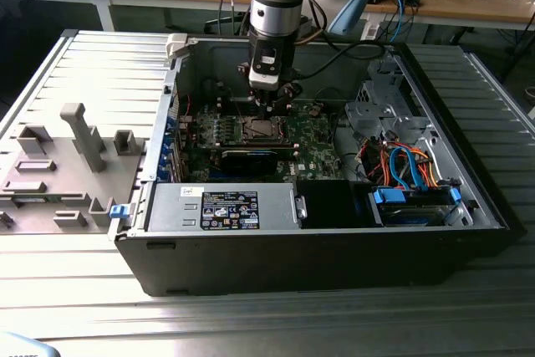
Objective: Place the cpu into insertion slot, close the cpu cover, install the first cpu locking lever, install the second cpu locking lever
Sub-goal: 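Install the first cpu locking lever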
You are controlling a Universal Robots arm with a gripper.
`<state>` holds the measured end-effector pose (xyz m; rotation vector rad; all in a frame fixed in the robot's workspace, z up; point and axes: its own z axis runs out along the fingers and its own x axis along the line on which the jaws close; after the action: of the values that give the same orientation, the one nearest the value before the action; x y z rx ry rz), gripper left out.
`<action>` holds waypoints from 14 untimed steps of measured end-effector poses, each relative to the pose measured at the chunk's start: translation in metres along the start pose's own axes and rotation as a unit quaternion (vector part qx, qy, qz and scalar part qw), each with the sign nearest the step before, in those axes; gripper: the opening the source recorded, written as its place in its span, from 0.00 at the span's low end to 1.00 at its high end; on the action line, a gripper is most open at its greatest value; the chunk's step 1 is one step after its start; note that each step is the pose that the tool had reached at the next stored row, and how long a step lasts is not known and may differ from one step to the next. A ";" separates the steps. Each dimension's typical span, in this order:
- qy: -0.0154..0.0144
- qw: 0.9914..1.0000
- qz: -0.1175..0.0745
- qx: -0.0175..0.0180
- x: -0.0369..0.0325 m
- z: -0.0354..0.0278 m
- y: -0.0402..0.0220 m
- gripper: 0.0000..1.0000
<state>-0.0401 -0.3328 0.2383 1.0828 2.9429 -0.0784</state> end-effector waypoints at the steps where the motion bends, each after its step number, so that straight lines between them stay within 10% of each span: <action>1: 0.000 1.000 -0.001 0.000 0.0000 0.0000 0.0000 0.11; 14: -0.001 1.000 -0.016 0.000 0.0000 0.0000 0.0000 0.11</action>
<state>-0.0401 -0.3328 0.2383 1.0337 2.9597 -0.0782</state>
